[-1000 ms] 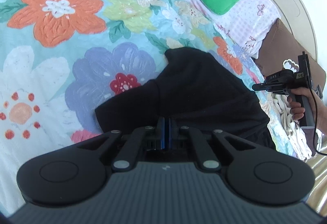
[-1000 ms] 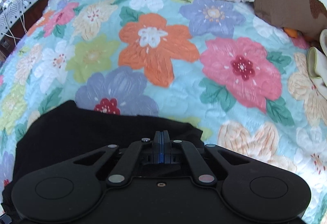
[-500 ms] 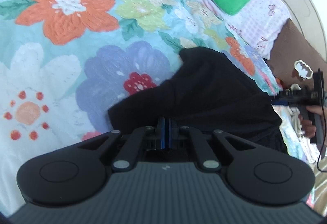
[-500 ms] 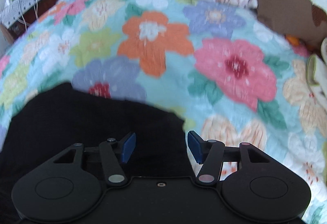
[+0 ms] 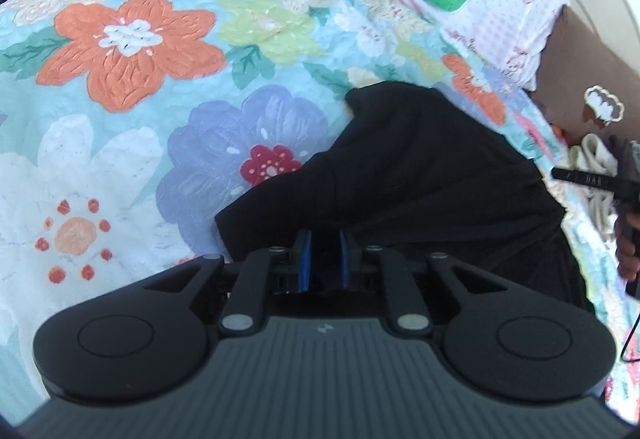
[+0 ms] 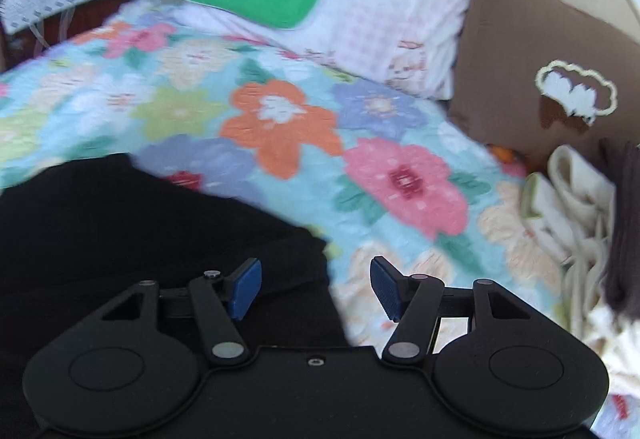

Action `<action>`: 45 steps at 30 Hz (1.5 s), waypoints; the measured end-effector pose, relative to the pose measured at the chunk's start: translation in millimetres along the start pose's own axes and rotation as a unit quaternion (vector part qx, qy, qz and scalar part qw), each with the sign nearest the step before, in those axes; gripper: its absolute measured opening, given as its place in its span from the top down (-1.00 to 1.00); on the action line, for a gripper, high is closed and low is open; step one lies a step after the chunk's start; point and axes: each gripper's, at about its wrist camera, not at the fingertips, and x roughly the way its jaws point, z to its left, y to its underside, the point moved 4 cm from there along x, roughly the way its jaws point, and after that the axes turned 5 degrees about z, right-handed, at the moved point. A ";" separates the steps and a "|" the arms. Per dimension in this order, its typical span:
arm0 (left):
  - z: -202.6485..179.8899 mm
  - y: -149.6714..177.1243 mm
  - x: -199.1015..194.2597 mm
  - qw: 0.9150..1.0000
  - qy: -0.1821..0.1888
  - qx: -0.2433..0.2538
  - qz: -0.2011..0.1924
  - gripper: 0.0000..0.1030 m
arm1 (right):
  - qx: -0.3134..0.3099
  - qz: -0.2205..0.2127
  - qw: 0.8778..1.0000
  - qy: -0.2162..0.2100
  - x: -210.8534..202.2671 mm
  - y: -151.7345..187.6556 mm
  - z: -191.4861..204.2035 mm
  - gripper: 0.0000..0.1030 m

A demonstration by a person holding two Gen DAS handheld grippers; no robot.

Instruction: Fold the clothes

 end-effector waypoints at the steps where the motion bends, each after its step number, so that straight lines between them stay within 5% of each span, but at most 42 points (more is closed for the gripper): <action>1: -3.1 0.5 -4.1 1.000 0.011 0.002 0.003 0.65 | 0.008 0.007 1.000 -0.029 -5.9 7.2 2.9 -0.26; 3: -11.1 3.0 -8.9 0.999 0.031 0.010 0.007 0.65 | 0.023 0.015 0.997 -0.076 -16.6 22.2 8.8 -0.26; 6: -24.0 8.3 -11.9 0.998 0.056 0.021 0.015 0.42 | -0.013 0.015 0.996 -0.089 -18.1 34.5 28.4 -0.25; 10: -33.8 16.1 -3.4 0.998 0.039 0.041 0.032 0.27 | -0.073 0.020 0.993 -0.094 -12.3 42.8 58.6 -0.25; 13: -33.0 19.8 1.2 0.998 0.013 0.040 0.041 0.20 | -0.098 0.031 0.990 -0.096 -2.9 49.0 75.1 -0.25; 19: -1.7 13.3 -4.3 0.994 -0.106 0.018 0.021 0.19 | -0.095 0.079 0.986 -0.109 -4.8 79.6 79.8 -0.26; 24: 3.7 7.5 -16.7 0.998 -0.055 -0.014 0.007 0.19 | -0.063 0.095 0.984 -0.136 -27.7 101.1 60.5 -0.26; 30: -52.2 14.9 -32.0 0.998 -0.009 0.065 -0.004 0.19 | 0.016 0.093 0.978 -0.188 -77.1 124.1 18.8 -0.26; 39: -132.5 94.9 -22.8 0.981 0.009 0.132 0.141 -0.06 | 0.074 0.078 0.982 -0.156 -145.4 182.8 -57.8 -0.28; 45: -137.8 134.9 -20.6 0.969 0.031 0.133 0.206 -0.19 | 0.174 0.110 0.963 -0.173 -152.0 239.6 -102.3 -0.29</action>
